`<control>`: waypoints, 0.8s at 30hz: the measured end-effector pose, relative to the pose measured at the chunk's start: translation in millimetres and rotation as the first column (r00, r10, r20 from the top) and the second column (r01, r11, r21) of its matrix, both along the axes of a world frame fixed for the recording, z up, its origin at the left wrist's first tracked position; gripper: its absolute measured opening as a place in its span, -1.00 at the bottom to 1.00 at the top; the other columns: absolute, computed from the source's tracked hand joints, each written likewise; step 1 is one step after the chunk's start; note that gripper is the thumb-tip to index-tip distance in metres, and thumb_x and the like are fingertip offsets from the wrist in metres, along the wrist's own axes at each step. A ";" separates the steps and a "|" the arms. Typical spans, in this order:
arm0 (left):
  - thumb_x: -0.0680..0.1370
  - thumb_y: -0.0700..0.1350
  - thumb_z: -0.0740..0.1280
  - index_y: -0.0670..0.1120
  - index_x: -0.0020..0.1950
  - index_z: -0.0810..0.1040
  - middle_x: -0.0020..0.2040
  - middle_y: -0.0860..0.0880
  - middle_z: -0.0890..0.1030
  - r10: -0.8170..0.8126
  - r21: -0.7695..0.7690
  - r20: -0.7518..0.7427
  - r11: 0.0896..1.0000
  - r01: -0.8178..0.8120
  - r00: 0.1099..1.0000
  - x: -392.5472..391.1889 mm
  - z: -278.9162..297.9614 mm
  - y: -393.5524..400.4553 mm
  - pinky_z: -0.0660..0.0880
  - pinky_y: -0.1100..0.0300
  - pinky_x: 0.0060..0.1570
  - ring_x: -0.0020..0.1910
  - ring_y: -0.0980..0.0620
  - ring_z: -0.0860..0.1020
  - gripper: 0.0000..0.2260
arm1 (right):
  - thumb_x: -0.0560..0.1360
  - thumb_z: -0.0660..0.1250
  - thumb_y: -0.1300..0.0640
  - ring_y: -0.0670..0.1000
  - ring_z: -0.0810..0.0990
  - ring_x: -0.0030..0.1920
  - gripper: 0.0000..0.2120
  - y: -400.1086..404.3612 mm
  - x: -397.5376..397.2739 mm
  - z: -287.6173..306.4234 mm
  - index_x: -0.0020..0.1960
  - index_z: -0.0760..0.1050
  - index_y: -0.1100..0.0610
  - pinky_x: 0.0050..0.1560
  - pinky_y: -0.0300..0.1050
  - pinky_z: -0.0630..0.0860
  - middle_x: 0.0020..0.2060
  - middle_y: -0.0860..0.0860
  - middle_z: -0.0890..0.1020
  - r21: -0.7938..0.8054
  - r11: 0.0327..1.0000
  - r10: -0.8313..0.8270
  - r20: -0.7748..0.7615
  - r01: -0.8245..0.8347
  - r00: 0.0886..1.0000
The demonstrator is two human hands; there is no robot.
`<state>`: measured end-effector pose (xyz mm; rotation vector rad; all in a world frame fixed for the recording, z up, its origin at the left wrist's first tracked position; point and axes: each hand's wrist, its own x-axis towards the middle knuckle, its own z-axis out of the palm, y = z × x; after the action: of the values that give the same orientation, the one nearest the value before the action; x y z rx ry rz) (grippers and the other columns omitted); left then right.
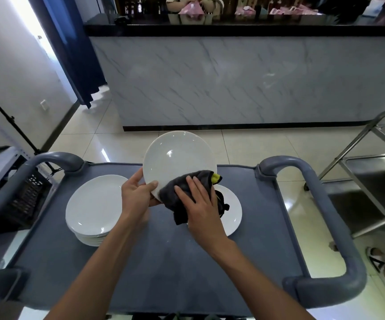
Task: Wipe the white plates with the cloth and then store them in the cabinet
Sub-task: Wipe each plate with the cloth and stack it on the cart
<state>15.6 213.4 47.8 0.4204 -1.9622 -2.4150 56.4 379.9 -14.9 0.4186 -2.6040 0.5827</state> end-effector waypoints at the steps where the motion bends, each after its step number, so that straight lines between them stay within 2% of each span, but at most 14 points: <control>1: 0.58 -0.41 0.29 0.04 0.37 0.55 0.06 -0.08 0.70 -0.001 -0.004 -0.001 1.000 0.001 1.000 -0.3 0.3 -1.1 0.67 -0.04 -0.27 -0.05 -0.18 0.70 -0.53 | 0.40 0.41 0.36 0.11 0.14 0.58 -0.26 3.5 -1.5 -1.5 0.51 0.32 -0.02 0.52 0.27 0.08 0.55 0.14 0.26 0.008 1.000 -0.004 -0.004 0.004 1.000; 5: 0.58 -0.43 0.27 0.03 0.37 0.53 -0.12 0.02 0.75 -0.032 -0.003 -0.001 0.999 0.032 0.999 0.6 5.2 -1.0 0.64 0.04 -0.34 -0.19 -0.07 0.72 -0.52 | 0.37 0.34 0.42 0.09 0.11 0.59 -0.23 16.6 -9.8 -0.5 0.51 0.30 -0.03 0.53 0.19 -0.02 0.56 0.12 0.24 0.018 0.998 -0.059 -0.007 0.059 0.998; 10: 0.56 -0.44 0.28 0.01 0.44 0.50 0.06 -0.09 0.71 -0.071 0.010 0.005 0.997 0.071 0.997 2.1 4.8 -3.3 0.65 0.02 -0.33 -0.05 -0.21 0.67 -0.47 | 0.45 0.30 0.42 0.10 0.03 0.61 -0.25 38.9 -22.8 12.7 0.55 0.26 -0.03 0.52 0.26 0.07 0.59 0.12 0.15 0.055 0.990 -0.133 0.075 0.129 0.988; 15: 0.54 -0.44 0.30 0.01 0.42 0.53 0.01 -0.05 0.73 -0.108 0.008 0.031 0.994 0.108 0.994 3.3 -1.6 -3.9 0.65 -0.03 -0.30 -0.04 -0.23 0.67 -0.47 | 0.50 0.23 0.42 0.06 -0.12 0.61 -0.25 56.9 -37.4 26.9 0.59 0.17 -0.06 0.53 0.22 0.04 0.61 0.08 0.01 0.079 0.988 -0.143 0.138 0.133 0.980; 24: 0.53 -0.43 0.32 0.07 0.37 0.57 0.01 -0.18 0.72 -0.248 -0.067 0.067 0.965 0.253 0.966 10.4 -8.2 -1.4 0.65 -0.09 -0.24 -0.06 -0.27 0.69 -0.47 | 0.54 0.28 0.37 0.11 0.00 0.61 -0.33 55.2 -65.6 43.1 0.56 0.23 -0.03 0.52 0.24 -0.01 0.59 0.15 0.13 0.066 0.985 -0.163 0.016 0.162 0.986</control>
<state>26.1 211.9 39.6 0.2566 -2.2488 -2.4847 -9.1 435.2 28.2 0.2177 -2.6515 0.4511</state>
